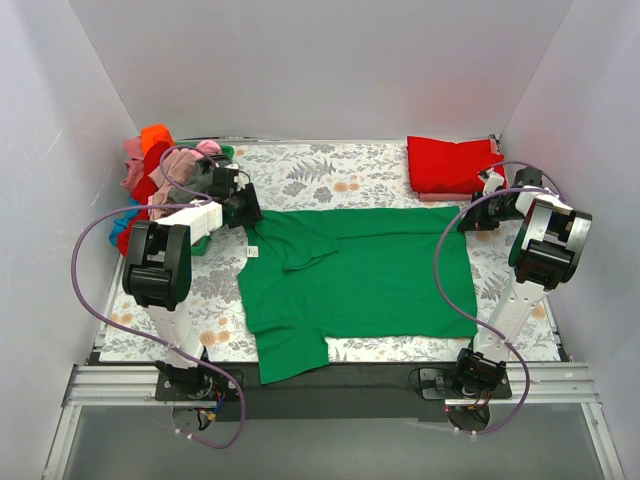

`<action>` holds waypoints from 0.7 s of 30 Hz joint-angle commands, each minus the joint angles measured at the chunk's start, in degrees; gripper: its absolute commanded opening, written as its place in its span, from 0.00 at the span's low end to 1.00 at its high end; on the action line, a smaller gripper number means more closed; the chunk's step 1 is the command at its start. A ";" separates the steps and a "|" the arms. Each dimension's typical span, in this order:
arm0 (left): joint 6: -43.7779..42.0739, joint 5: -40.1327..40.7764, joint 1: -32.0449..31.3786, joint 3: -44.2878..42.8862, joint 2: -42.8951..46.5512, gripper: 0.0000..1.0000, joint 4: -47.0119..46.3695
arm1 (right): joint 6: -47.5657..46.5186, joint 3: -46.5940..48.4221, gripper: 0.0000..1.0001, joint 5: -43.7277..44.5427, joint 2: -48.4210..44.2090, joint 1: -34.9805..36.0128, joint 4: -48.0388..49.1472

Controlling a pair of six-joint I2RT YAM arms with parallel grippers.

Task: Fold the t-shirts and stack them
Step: Fold the tshirt

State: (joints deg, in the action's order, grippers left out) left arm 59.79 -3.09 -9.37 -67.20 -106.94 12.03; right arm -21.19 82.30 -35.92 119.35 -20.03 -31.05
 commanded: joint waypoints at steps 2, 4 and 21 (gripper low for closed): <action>-0.82 0.19 0.49 -1.09 1.55 0.49 0.10 | -0.96 1.72 0.21 0.15 -1.84 -0.36 -0.50; -0.82 0.28 0.49 -1.09 1.55 0.49 0.27 | -1.05 1.72 0.22 -0.02 -1.84 -0.36 -0.50; -0.99 0.46 0.49 -0.92 1.73 0.49 0.19 | -1.48 1.11 0.01 -1.60 -4.65 -1.06 -1.12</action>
State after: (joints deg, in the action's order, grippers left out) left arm 59.75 -3.09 -9.17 -67.20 -106.94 12.03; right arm -21.65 82.30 -36.23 118.02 -20.25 -31.55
